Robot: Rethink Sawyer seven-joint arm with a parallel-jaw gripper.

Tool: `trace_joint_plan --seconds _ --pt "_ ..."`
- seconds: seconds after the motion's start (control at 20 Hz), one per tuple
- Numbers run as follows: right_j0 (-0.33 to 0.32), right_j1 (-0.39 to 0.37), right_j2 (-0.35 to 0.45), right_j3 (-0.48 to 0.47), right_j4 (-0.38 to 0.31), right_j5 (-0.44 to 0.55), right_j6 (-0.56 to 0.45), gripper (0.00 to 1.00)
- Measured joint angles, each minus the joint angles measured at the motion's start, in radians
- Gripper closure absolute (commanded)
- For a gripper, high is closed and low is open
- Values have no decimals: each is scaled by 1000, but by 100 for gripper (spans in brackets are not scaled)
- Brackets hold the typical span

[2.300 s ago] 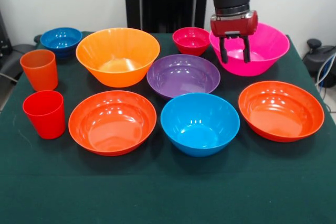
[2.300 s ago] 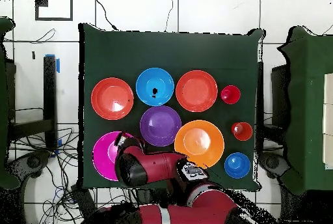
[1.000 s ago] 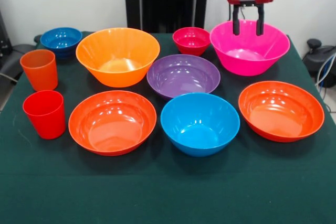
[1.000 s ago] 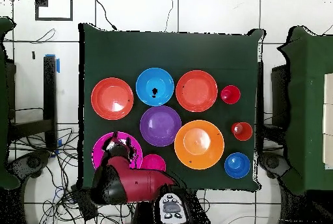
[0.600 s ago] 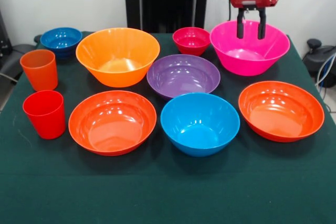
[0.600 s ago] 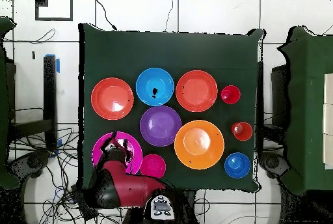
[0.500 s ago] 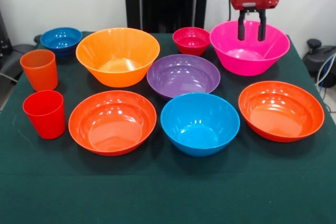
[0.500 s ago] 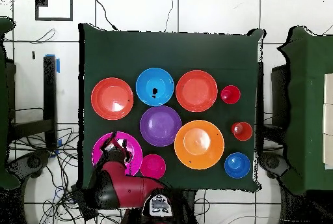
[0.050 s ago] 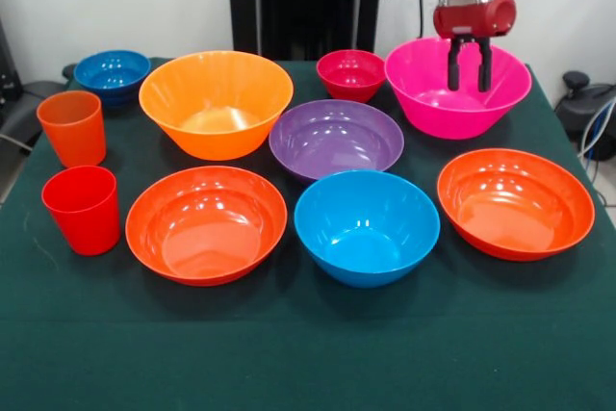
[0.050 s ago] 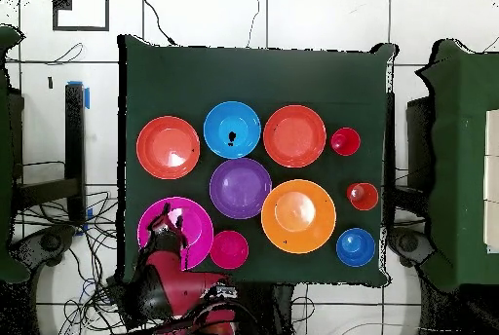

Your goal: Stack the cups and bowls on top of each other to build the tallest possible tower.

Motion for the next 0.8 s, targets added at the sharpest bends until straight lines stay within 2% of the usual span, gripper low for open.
trace_joint_plan --seconds 0.25,0.8 --pt "23 67 4 0 0 -20 36 0" --pt "26 125 7 -1 1 -28 38 0"
